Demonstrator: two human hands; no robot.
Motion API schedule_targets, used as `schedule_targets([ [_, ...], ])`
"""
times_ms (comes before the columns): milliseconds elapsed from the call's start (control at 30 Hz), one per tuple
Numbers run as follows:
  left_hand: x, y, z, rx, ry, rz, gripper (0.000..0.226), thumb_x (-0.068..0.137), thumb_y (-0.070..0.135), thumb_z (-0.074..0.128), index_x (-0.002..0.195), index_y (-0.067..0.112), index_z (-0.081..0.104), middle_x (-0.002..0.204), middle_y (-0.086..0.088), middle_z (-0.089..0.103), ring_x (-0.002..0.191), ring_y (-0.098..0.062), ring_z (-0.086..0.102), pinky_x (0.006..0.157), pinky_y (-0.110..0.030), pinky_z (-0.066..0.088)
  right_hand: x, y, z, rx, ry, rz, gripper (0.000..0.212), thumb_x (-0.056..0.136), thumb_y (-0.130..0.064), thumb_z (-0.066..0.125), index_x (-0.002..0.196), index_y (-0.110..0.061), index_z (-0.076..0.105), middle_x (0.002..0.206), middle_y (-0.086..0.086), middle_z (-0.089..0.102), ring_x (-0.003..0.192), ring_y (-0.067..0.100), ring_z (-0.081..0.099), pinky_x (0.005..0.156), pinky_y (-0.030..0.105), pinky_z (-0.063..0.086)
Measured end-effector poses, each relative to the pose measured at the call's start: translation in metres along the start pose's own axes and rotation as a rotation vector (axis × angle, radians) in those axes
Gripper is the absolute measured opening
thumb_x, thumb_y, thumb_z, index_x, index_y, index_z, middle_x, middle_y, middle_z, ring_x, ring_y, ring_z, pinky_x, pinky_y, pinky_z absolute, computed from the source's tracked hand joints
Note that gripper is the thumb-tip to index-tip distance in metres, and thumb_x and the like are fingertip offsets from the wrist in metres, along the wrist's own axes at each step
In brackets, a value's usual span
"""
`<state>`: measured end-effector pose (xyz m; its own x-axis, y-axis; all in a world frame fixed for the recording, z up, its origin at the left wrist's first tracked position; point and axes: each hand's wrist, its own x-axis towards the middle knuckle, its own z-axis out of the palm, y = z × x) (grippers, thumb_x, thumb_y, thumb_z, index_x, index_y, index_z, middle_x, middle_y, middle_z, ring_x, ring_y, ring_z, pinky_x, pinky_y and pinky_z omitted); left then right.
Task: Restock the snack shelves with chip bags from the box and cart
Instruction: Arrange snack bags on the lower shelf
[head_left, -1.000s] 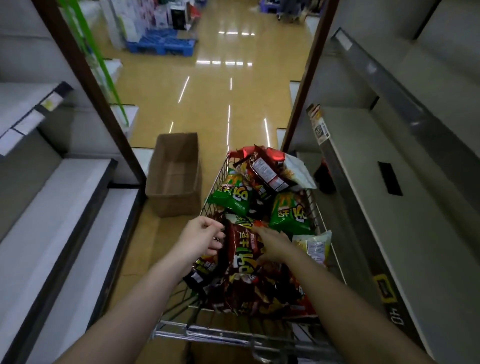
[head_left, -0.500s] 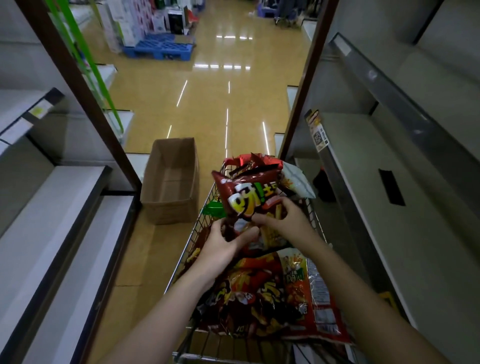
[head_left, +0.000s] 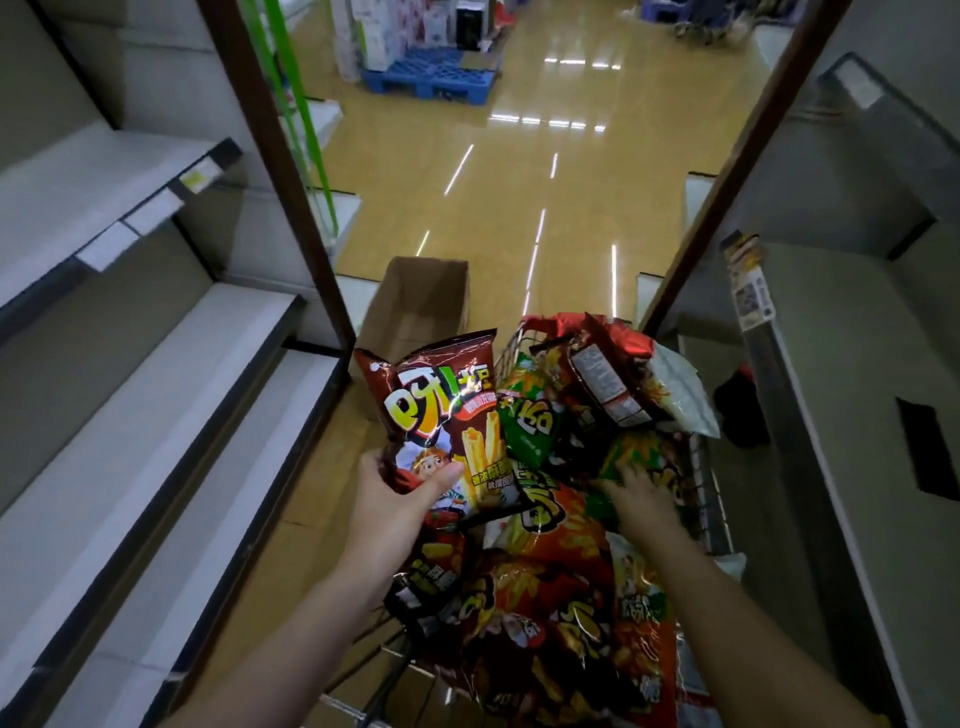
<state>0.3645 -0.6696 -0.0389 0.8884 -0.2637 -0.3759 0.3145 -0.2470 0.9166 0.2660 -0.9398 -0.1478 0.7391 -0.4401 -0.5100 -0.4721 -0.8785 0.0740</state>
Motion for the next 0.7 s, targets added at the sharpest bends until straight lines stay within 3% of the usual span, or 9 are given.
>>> schedule_targets([
  [200, 0.004, -0.004, 0.001, 0.043, 0.05, 0.001, 0.086, 0.075, 0.041, 0.078, 0.144, 0.019, 0.031, 0.126, 0.004, 0.051, 0.103, -0.013, 0.05, 0.088, -0.031, 0.037, 0.013, 0.0, -0.002, -0.165, 0.001, -0.046, 0.057, 0.096, -0.012, 0.052, 0.149, -0.024, 0.033, 0.162, 0.012, 0.009, 0.149, 0.035, 0.005, 0.116, 0.055, 0.02],
  [367, 0.009, -0.01, 0.011, 0.111, 0.016, 0.004, 0.096, 0.063, 0.05, 0.082, 0.14, 0.021, 0.033, 0.131, 0.002, 0.053, 0.113, -0.021, 0.056, 0.096, -0.04, 0.046, 0.007, 0.02, -0.045, -0.088, -0.002, -0.166, 0.047, 0.099, -0.027, 0.051, 0.145, -0.031, 0.038, 0.155, 0.006, 0.029, 0.141, 0.03, 0.024, 0.107, 0.048, 0.033],
  [500, 0.009, -0.009, 0.024, 0.158, -0.018, -0.001, 0.086, 0.074, 0.032, 0.081, 0.136, 0.012, 0.026, 0.122, -0.002, 0.049, 0.103, -0.019, 0.055, 0.084, -0.03, 0.043, -0.024, 0.04, -0.094, 0.199, 0.025, -0.213, 0.041, 0.095, -0.035, 0.06, 0.134, -0.029, 0.051, 0.134, 0.001, 0.053, 0.124, 0.025, 0.048, 0.097, 0.038, 0.045],
  [600, 0.008, -0.005, 0.032, 0.181, 0.007, 0.053, 0.076, 0.075, 0.024, 0.081, 0.126, 0.017, 0.025, 0.118, 0.0, 0.05, 0.096, -0.013, 0.056, 0.075, -0.02, 0.044, -0.055, 0.047, -0.129, 0.531, 0.055, -0.231, 0.03, 0.088, -0.044, 0.066, 0.114, -0.031, 0.057, 0.11, -0.009, 0.062, 0.102, 0.014, 0.061, 0.088, 0.034, 0.052],
  [700, 0.005, 0.003, 0.036, 0.178, -0.038, 0.09, 0.08, 0.078, 0.014, 0.078, 0.136, 0.018, 0.023, 0.12, 0.008, 0.046, 0.094, -0.004, 0.053, 0.061, -0.008, 0.044, -0.086, 0.04, -0.161, 0.84, 0.105, -0.288, 0.052, 0.077, -0.062, 0.066, 0.117, -0.031, 0.06, 0.111, -0.01, 0.067, 0.099, 0.01, 0.065, 0.087, 0.038, 0.056],
])
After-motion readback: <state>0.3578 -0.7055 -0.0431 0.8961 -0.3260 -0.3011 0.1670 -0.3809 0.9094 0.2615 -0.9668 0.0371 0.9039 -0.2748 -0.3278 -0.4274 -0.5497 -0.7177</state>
